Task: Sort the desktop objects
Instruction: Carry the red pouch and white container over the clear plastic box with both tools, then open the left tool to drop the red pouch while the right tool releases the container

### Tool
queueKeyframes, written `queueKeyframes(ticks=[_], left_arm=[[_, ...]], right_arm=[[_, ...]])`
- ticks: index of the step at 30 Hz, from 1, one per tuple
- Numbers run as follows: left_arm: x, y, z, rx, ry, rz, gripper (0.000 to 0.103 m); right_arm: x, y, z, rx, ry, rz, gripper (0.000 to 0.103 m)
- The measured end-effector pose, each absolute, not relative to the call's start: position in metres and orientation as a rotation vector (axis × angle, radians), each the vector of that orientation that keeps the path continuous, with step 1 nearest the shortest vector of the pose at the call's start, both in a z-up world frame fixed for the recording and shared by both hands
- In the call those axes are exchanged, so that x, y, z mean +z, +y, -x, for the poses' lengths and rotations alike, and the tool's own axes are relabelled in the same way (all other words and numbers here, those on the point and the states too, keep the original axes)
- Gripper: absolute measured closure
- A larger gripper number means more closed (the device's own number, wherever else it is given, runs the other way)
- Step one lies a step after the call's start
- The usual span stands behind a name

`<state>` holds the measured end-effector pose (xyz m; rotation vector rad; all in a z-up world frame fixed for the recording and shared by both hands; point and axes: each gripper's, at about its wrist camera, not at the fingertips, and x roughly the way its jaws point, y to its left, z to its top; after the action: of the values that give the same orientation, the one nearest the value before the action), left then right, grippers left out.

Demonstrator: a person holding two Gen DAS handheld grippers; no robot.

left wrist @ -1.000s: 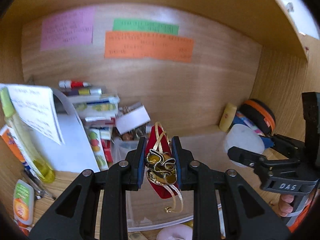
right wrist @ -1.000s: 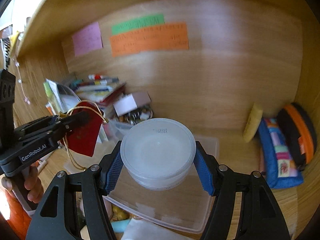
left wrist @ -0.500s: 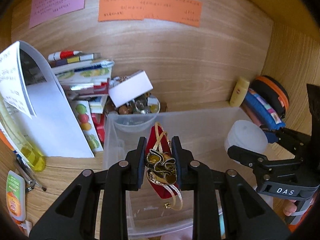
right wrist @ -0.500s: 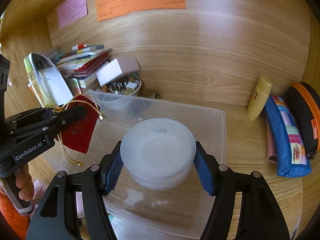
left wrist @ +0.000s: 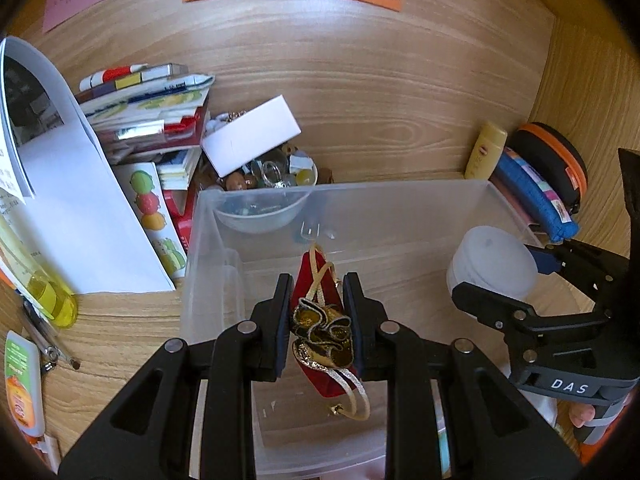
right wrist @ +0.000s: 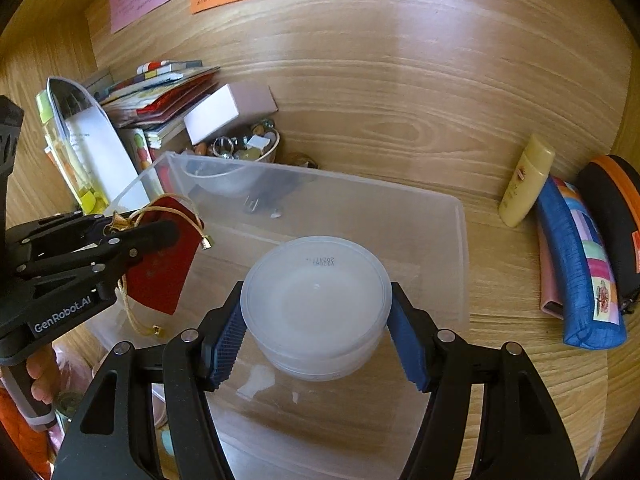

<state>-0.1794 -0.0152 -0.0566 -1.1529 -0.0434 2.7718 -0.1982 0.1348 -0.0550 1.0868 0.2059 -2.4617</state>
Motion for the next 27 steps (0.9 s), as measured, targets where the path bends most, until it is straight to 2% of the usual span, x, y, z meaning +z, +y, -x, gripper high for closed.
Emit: queueKeyframes(ticks=[5,10,13,16,22,24,27], left_arm=[[-0.0566,-0.0123,0.179,2.784,-0.019,1.154,0.079],[-0.0564,-0.0092,0.1788,2.793,0.009,1.157,0.073],[-0.0567,-0.0091,0.1791,2.795,0.017,1.156,0.067],[-0.0562,-0.0088,0.1785,2.795,0.013,1.158,0.054],[-0.0553,-0.0115,0.1791,2.798,-0.012,1.152,0.05],[-0.0543,-0.0131,0.1784,2.809,-0.012,1.133,0.04],[-0.0516,-0.0142,0.1751,2.83,0.002,1.091,0.034]], right_arm=[[-0.0591,0.1299,0.1985,-2.465,0.253,-1.098,0.04],[-0.06,0.1289,0.1974,-2.46,0.258,-1.094,0.04],[-0.0598,0.1287,0.1968,-2.463,0.259,-1.091,0.04],[-0.0597,0.1293,0.1966,-2.467,0.259,-1.095,0.039],[-0.0598,0.1263,0.1969,-2.487,0.269,-1.081,0.035],[-0.0585,0.1271,0.1956,-2.495,0.273,-1.067,0.033],[-0.0546,0.1276,0.1924,-2.508,0.272,-1.034,0.027]])
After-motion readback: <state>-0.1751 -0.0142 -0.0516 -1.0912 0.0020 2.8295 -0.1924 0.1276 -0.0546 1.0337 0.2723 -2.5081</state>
